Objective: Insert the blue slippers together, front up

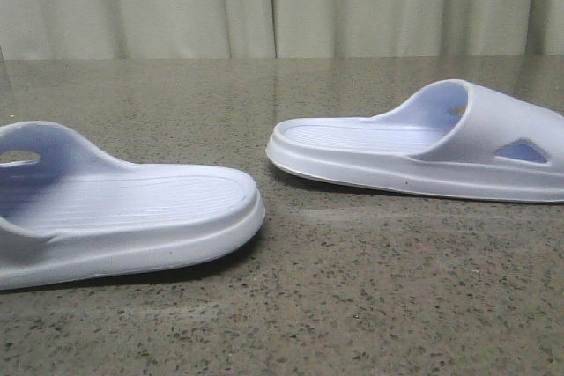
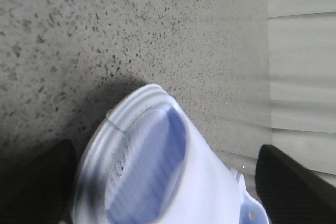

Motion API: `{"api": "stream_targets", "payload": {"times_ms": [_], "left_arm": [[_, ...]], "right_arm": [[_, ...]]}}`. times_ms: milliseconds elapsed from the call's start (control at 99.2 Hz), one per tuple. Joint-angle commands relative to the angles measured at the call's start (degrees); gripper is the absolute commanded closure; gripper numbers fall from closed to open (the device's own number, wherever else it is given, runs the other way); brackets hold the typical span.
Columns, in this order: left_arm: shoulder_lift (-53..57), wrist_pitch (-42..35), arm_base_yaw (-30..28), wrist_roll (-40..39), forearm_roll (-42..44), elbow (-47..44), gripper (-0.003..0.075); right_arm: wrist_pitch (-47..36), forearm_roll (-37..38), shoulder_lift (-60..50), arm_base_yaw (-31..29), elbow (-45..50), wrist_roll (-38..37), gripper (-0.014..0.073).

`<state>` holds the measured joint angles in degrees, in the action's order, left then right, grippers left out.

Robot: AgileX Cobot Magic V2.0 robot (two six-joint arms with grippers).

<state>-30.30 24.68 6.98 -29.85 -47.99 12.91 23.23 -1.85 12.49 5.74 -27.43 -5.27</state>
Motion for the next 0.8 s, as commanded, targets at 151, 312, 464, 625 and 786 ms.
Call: {"api": "stream_targets", "payload": {"times_ms": [151, 312, 464, 625, 786], "left_arm": [[-0.8, -0.1, 0.5, 0.1, -2.2, 1.3, 0.0301], [-0.8, -0.1, 0.5, 0.1, -2.2, 1.3, 0.0428], [-0.8, -0.1, 0.5, 0.1, -2.2, 1.3, 0.0533], [-0.8, -0.1, 0.5, 0.1, -1.2, 1.3, 0.0614], [-0.8, -0.1, 0.5, 0.1, -0.6, 1.3, 0.0687]], "right_arm": [[-4.7, 0.0, 1.1, 0.0, -2.0, 0.2, 0.0274], [-4.7, 0.0, 1.1, 0.0, -2.0, 0.2, 0.0274], [-4.7, 0.0, 1.1, 0.0, -2.0, 0.2, 0.0274], [-4.7, 0.0, 1.1, 0.0, -2.0, 0.2, 0.0274], [-4.7, 0.0, 1.1, 0.0, -2.0, 0.2, 0.0274]]}}
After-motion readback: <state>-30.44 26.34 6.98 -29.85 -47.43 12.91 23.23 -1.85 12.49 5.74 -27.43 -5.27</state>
